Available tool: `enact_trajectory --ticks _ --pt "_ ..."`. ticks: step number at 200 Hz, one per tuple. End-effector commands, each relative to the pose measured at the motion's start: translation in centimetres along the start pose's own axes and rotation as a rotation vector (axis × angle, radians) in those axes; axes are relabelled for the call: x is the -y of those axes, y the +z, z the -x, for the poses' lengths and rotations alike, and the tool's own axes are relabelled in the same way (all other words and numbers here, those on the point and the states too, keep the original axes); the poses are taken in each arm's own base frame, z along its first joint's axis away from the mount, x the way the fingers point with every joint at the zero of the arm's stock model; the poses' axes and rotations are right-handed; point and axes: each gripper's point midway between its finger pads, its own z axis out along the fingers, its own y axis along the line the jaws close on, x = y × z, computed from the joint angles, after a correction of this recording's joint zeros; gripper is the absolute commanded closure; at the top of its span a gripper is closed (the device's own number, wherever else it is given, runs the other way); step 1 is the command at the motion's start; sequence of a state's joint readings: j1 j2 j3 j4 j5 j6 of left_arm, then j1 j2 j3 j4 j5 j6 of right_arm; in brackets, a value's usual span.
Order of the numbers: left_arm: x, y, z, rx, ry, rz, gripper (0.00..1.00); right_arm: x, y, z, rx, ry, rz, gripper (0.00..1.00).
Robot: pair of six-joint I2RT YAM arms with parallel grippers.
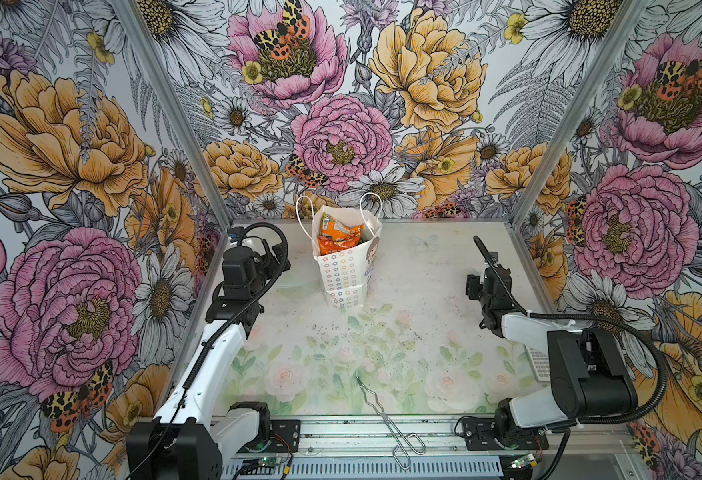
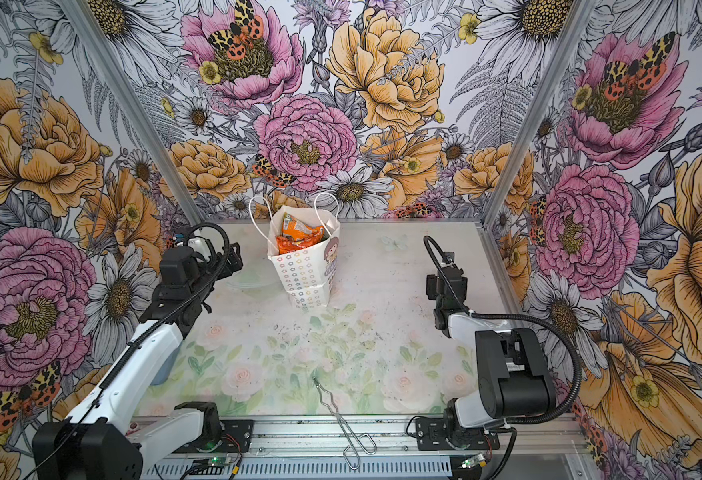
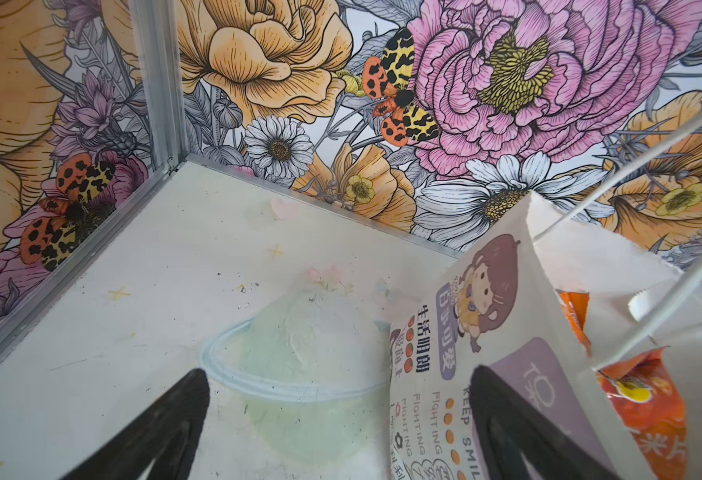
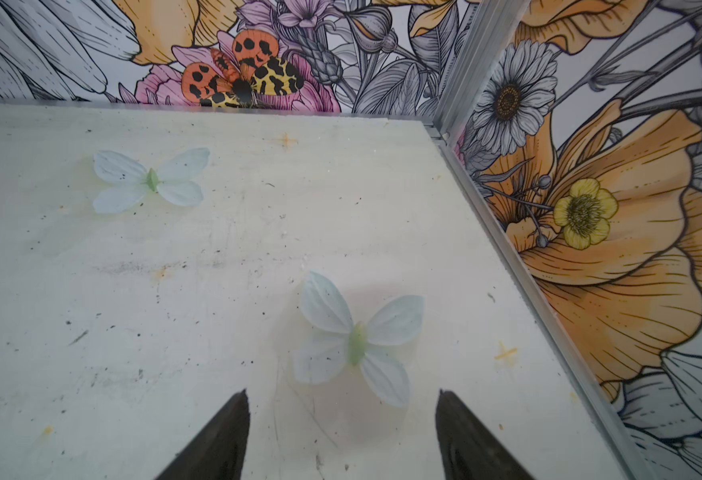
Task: Place the snacks into the paper bag
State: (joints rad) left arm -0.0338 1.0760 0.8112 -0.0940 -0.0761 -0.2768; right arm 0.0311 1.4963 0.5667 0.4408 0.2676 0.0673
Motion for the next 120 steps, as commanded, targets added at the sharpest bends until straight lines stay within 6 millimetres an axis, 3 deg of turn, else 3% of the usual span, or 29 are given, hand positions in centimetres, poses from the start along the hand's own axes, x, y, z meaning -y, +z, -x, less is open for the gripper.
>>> enact_trajectory --ticks 1,40,84,120 --pt "-0.7 -0.9 2.2 0.164 0.078 0.018 0.01 -0.1 0.2 1.5 0.094 0.045 0.021 0.27" --pt "-2.7 -0.8 -0.6 0.237 0.175 0.065 0.01 -0.1 -0.4 1.4 0.129 0.050 0.025 0.26" --pt "-3.8 1.3 -5.0 0.212 0.252 0.055 0.01 0.1 -1.3 0.5 0.224 0.072 0.042 0.26" --pt "-5.1 2.5 -6.8 0.241 0.242 0.088 0.01 0.1 -1.2 0.6 0.221 0.071 0.045 0.24"
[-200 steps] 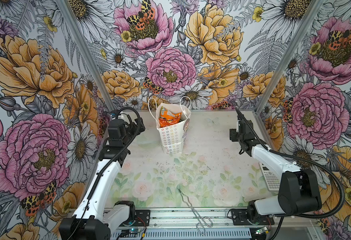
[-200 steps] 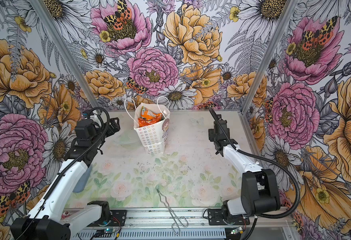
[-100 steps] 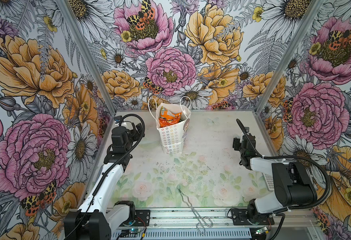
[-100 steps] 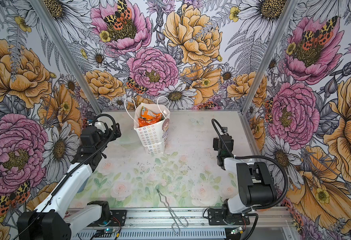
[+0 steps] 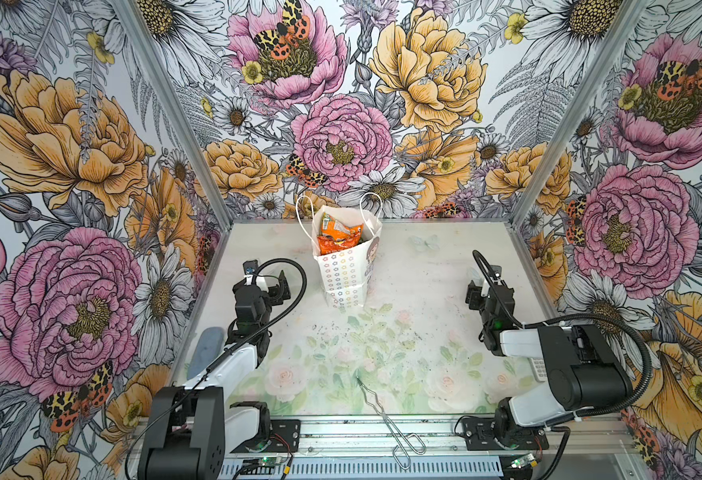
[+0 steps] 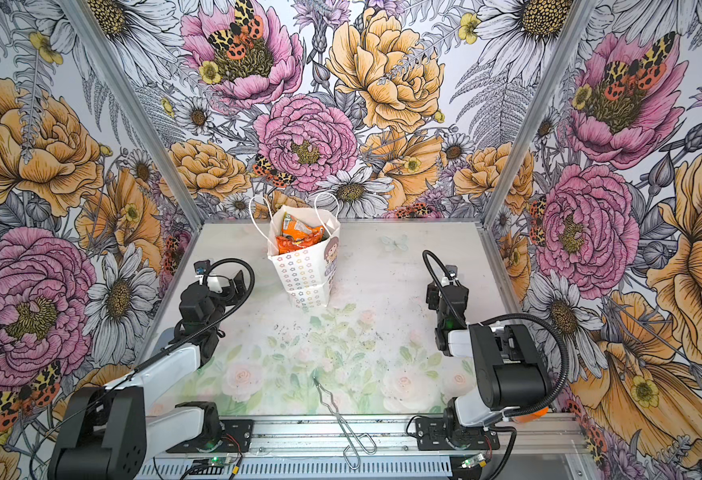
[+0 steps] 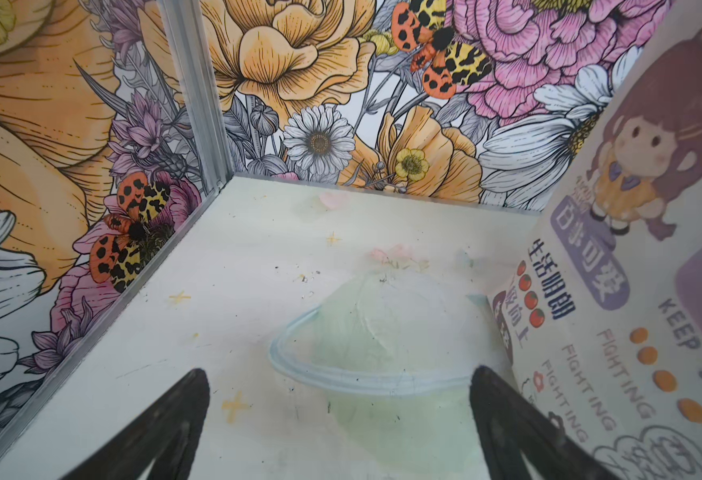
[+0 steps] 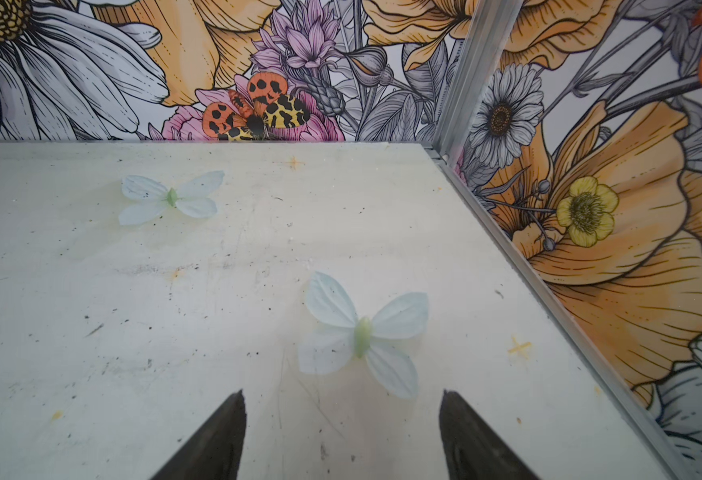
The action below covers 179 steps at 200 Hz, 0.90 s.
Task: Place the snacks into the paper bag
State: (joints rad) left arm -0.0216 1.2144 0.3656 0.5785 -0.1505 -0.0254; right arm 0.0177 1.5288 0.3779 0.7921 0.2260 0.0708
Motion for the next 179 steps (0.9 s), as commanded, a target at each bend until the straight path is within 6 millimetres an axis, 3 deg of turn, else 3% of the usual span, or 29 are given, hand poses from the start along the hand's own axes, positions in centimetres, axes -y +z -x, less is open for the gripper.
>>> enact_trajectory --ticks 1,67,100,145,179 --pt "-0.8 0.3 1.8 0.131 0.002 0.039 0.01 -0.1 0.1 2.3 0.097 0.031 0.017 0.24" --pt "-0.6 2.4 -2.0 0.119 0.011 0.041 0.01 -0.1 0.2 2.2 0.088 0.036 0.018 0.18" --pt "-0.2 3.1 -2.2 0.090 0.027 0.031 0.01 -0.1 0.2 2.2 0.085 0.038 0.018 0.15" --pt "-0.2 3.9 -2.5 0.041 0.022 0.006 0.01 0.0 0.2 2.2 0.082 0.039 0.018 0.00" --pt "-0.1 3.9 -2.5 0.041 0.020 0.003 0.01 0.0 0.2 2.2 0.081 0.041 0.023 0.00"
